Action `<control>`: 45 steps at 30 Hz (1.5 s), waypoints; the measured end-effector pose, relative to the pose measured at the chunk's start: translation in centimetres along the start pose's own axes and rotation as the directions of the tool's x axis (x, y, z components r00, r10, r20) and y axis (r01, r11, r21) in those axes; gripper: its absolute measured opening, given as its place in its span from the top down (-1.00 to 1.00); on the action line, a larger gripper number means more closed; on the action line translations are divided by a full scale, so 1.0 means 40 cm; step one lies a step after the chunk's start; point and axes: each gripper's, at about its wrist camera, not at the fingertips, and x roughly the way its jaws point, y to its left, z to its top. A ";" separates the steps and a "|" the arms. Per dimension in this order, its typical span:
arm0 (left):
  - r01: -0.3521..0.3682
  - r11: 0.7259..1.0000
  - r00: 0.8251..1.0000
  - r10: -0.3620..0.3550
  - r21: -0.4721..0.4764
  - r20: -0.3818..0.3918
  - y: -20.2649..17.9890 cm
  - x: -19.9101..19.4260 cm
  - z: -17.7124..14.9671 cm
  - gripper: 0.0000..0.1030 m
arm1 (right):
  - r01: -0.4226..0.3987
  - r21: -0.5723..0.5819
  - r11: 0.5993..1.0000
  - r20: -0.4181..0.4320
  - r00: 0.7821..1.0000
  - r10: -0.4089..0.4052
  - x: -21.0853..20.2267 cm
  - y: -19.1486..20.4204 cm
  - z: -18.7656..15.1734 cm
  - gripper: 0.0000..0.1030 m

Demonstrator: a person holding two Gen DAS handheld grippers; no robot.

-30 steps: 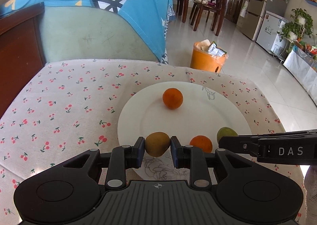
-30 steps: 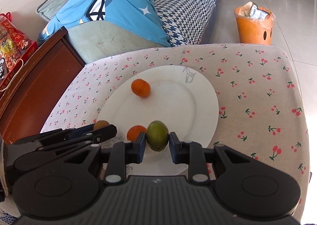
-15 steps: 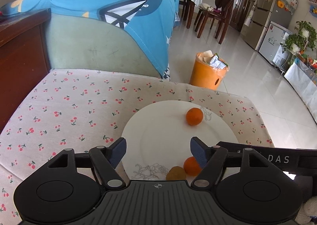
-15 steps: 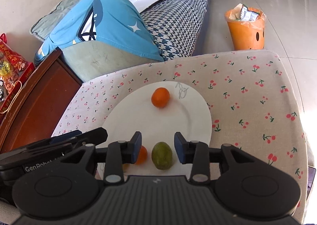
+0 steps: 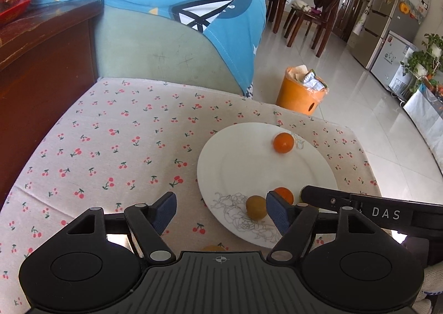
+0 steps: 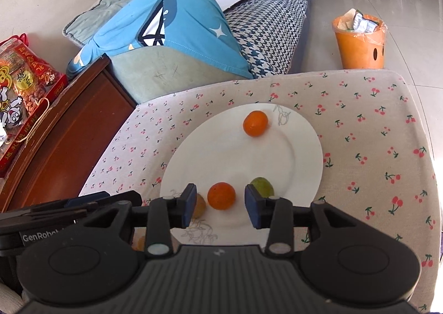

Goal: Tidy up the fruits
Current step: 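Move both grippers back to the fruit pile, then grasp a mandarin orange with the right gripper while the left gripper grasps a green lime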

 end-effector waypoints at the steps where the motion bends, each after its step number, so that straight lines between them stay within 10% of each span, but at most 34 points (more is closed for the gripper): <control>1: -0.001 1.000 1.000 0.001 -0.003 0.009 0.008 -0.011 -0.004 -0.43 | -0.007 -0.005 1.000 -0.001 1.000 0.007 -0.005 0.006 -0.005 0.22; 45: -0.106 0.994 0.993 0.105 -0.024 -0.047 0.139 -0.121 -0.151 -0.55 | -0.104 -0.328 0.939 -0.132 0.989 0.064 -0.004 0.209 -0.288 0.20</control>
